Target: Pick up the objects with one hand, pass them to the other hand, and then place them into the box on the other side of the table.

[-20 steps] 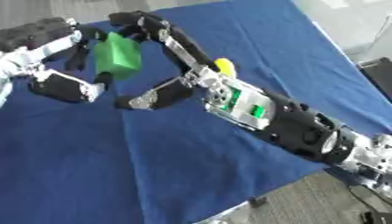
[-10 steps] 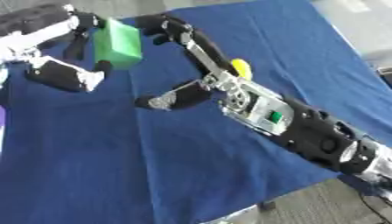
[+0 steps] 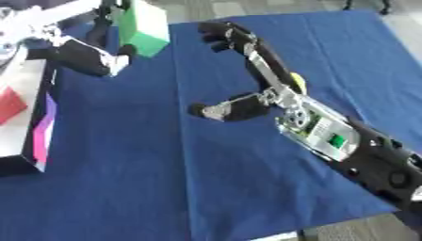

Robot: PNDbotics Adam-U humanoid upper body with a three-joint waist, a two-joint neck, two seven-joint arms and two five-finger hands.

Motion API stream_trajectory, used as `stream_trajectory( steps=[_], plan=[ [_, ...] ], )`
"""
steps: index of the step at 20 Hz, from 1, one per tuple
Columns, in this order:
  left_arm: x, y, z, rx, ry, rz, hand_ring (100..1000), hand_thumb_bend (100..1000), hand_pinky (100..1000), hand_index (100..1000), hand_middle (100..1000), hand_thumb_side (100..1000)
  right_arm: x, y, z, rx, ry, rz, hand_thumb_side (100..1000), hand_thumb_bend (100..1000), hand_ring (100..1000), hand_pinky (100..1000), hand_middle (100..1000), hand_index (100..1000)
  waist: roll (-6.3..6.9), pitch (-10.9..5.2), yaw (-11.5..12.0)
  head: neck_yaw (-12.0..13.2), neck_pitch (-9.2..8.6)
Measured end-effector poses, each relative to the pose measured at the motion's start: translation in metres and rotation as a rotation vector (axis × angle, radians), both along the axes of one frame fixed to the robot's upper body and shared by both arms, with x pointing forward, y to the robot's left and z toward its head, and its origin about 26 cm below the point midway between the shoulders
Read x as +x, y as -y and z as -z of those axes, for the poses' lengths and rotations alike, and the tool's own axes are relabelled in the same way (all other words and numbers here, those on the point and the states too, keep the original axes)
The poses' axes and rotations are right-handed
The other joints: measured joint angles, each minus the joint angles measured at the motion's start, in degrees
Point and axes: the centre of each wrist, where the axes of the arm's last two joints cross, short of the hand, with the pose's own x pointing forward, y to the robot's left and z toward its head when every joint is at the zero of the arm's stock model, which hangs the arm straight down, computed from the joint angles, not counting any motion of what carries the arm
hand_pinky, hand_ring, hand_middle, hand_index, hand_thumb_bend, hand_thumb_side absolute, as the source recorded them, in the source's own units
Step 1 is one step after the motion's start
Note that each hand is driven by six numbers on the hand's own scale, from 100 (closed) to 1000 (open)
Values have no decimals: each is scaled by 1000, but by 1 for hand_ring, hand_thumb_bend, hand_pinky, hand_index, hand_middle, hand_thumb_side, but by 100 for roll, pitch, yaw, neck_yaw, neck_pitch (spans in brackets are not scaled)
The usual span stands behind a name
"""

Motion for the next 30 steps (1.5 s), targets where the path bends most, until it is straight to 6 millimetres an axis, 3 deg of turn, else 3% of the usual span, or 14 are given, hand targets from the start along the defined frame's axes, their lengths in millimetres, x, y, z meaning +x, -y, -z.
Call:
stream_trajectory(
  steps=[7,24,30],
  plan=[
    [15,-34,6,-10,-10,-112,472,100,1000,290,173,244,-2,2,5,26,26,2,100,654,812,756,799,894,-118,-5,34,391,-61],
    [26,-115,13,-46,7,-330,472,100,1000,292,177,244,-4,7,10,44,58,24,100,656,807,752,795,891,-181,-89,135,632,-138],
    [28,-128,18,-36,11,-376,478,100,1000,295,183,245,-5,8,11,36,62,36,100,658,806,751,795,890,-219,-90,162,772,-164]
  ],
)
